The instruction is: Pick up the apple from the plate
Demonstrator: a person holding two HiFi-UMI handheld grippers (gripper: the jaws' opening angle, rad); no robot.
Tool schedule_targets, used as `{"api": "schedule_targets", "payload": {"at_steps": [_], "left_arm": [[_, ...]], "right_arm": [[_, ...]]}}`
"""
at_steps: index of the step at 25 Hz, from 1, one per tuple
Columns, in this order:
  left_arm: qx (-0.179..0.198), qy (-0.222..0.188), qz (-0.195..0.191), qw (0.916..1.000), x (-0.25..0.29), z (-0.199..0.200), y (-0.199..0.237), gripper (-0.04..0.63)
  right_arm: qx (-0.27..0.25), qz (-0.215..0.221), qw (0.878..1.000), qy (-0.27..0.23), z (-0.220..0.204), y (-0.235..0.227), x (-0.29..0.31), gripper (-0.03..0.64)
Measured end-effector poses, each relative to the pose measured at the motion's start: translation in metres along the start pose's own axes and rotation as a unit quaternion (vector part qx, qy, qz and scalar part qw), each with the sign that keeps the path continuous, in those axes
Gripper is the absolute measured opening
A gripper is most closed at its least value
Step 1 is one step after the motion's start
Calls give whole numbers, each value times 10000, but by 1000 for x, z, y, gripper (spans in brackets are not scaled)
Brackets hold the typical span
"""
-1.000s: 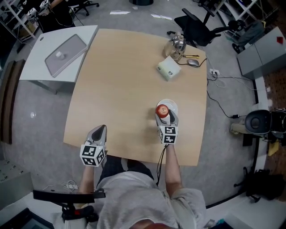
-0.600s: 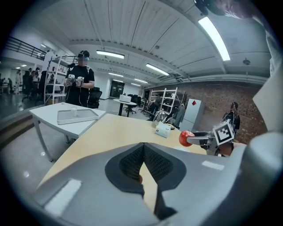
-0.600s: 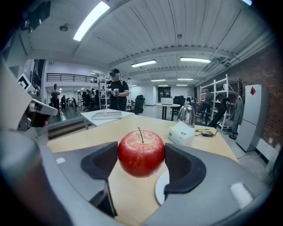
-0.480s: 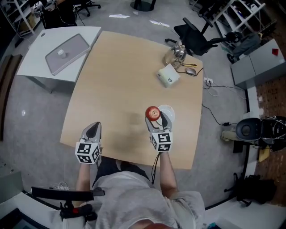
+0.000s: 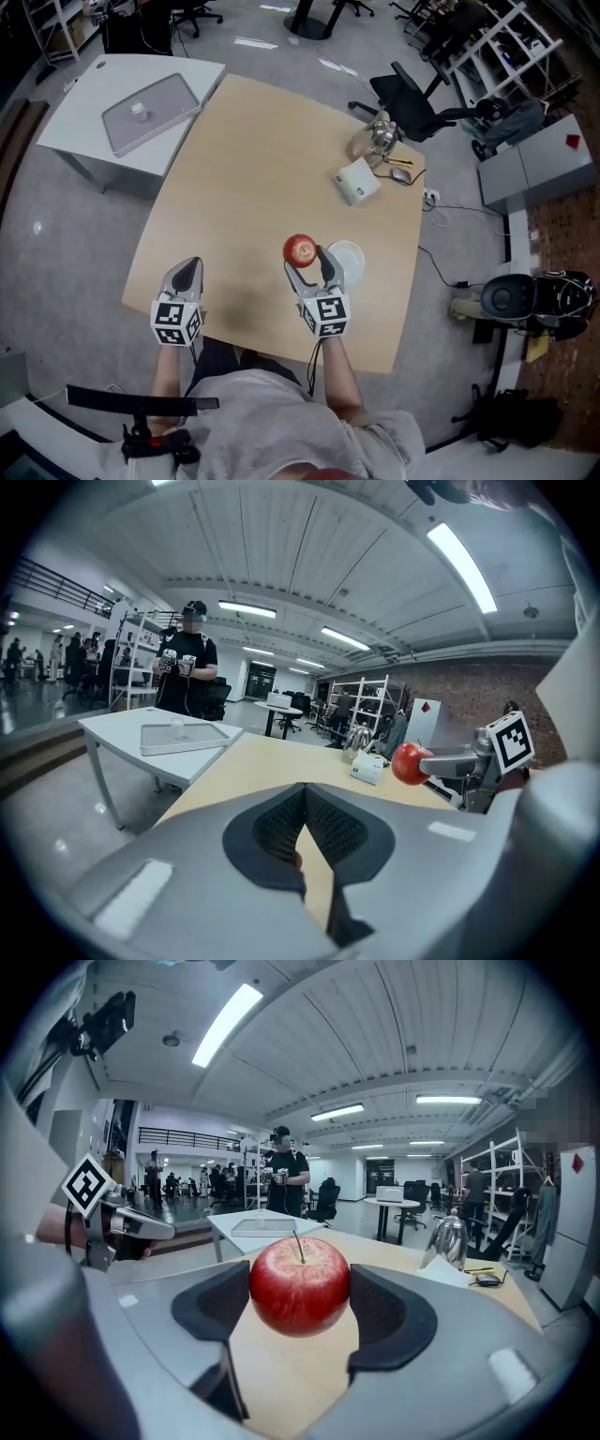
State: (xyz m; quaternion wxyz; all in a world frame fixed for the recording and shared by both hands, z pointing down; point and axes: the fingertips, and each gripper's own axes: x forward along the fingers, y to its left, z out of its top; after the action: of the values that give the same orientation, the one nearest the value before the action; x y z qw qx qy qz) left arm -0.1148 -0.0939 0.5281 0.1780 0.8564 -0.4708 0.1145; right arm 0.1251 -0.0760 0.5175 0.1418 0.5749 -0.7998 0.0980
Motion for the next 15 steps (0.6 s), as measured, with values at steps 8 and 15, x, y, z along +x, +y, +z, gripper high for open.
{"api": "schedule_targets", "payload": {"at_steps": [8,15], "left_arm": [[112,75,34,9999,13,-1,31,20],[57,180,9,9998,39,-8,59,20]], "right_arm": [[20,153,9999,-3,5,28,44,339],[-25,77,9999,85,-1,22,87,339]]}}
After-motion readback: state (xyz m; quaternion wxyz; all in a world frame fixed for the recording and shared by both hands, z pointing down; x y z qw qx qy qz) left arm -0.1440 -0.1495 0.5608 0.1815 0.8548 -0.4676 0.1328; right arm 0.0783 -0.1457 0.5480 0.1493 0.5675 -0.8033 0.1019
